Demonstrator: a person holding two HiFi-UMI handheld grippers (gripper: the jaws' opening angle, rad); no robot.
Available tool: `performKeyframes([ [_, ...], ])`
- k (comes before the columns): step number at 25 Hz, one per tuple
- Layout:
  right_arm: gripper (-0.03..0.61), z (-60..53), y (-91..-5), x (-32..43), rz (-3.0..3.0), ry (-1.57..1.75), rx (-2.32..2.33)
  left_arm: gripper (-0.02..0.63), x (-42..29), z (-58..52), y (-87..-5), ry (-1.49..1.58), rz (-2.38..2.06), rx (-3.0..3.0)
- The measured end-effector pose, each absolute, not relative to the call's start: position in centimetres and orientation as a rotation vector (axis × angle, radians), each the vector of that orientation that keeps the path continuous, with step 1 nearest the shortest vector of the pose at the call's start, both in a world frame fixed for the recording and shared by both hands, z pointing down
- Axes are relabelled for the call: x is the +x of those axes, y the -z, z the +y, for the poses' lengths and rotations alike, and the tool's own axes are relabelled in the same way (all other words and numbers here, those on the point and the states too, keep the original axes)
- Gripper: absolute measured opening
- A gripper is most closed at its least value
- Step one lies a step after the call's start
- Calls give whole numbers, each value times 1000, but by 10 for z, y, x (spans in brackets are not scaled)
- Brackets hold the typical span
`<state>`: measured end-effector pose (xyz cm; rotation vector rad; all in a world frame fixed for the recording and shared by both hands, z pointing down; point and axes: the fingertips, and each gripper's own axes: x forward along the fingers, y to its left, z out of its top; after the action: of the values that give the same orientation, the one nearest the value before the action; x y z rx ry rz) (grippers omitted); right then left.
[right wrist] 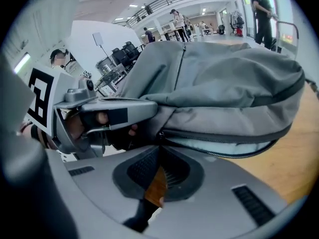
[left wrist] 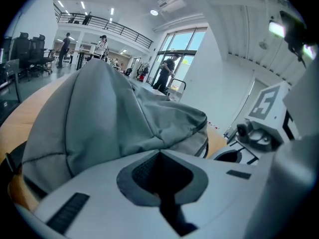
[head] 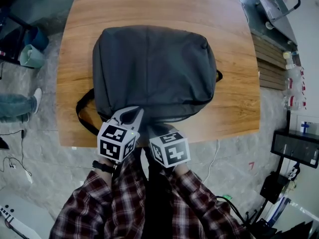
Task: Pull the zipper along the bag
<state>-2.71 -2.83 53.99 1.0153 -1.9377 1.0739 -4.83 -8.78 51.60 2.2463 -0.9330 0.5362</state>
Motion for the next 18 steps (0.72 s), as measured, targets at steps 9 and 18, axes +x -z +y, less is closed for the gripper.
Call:
performKeyframes([
  [9,15,-29,-532,-6,-1931,-964,1018,11,-47,-87,-518,-546,-910,2272],
  [18,15,-30,-534,66,-1829,-835,1108,11,-49,-87,-519,-552,-897,2272],
])
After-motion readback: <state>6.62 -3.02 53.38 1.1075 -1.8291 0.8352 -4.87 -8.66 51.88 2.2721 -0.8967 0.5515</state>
